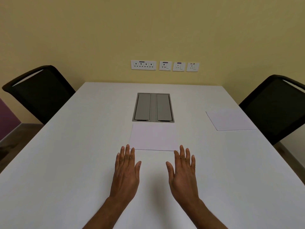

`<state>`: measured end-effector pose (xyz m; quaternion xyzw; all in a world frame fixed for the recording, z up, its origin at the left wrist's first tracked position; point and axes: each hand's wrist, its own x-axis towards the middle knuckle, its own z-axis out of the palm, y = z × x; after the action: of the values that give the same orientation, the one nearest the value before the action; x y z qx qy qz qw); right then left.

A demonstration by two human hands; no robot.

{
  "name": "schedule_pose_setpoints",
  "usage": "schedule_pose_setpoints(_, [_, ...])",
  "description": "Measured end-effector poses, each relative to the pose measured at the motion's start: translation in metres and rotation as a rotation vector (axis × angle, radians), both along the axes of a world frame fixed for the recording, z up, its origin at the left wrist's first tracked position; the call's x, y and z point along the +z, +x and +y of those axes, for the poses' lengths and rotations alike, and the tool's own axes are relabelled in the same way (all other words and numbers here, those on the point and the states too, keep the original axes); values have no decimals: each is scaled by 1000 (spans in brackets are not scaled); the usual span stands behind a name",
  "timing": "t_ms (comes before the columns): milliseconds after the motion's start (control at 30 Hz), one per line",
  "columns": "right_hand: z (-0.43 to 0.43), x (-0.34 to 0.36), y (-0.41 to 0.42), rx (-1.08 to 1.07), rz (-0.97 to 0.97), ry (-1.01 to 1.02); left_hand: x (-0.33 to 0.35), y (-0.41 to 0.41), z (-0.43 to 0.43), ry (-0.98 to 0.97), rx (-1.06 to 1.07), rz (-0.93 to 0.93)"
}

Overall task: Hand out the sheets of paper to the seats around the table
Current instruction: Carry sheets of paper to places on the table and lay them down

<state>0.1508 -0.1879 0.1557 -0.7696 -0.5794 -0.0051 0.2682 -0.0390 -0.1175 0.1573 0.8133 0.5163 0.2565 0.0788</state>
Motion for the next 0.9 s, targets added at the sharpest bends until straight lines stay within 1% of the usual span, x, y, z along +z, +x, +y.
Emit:
schedule_pose_setpoints(233, [40,-55,23,-66,77,-49,-62,4,40,-71,14,25])
schedule_pose_setpoints(500, [80,-122,40,-102,101,-152,-130,9,90,-119,49,6])
schedule_pose_setpoints(633, [96,-147,44,-149,184,-165,-160,12,107,-177,74,3])
schedule_pose_setpoints(733, [104,-162,49,-233,259,-169,-175,11,116,-238,106,-20])
schedule_pose_setpoints(900, [114,-175,59,-304,229,-121,-185,16,130,-201,144,-11])
